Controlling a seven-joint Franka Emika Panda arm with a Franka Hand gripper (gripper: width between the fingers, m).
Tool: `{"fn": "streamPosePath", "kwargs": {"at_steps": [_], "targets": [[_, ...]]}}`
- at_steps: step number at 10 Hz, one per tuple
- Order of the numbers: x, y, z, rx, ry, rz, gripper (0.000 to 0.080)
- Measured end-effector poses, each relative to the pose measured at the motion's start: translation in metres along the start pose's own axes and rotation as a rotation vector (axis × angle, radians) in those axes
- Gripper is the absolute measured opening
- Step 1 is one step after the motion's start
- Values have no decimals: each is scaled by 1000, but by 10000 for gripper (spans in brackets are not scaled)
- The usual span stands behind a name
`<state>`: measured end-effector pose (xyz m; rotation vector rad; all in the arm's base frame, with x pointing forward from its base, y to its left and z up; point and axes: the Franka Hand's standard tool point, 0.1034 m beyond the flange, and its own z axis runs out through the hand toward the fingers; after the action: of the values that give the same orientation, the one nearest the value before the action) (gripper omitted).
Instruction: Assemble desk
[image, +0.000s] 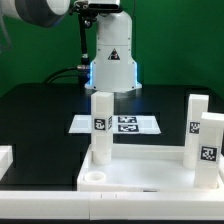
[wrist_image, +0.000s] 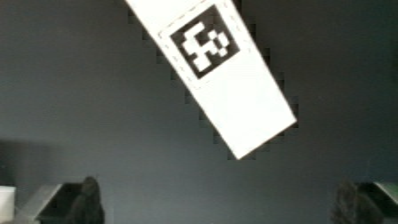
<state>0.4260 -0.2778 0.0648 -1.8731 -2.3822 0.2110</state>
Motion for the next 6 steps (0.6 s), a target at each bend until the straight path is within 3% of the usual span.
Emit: {"fn": "streamPosePath", "kwargs": {"at_steps": [1, 3, 4, 6], "targets": [[-2, -2, 1, 6, -2, -39, 648], [-22, -18, 9, 55, 61, -94, 648], [-28, -17, 13, 59, 65, -90, 648], [-26, -20, 27, 84, 85, -80, 648]]}}
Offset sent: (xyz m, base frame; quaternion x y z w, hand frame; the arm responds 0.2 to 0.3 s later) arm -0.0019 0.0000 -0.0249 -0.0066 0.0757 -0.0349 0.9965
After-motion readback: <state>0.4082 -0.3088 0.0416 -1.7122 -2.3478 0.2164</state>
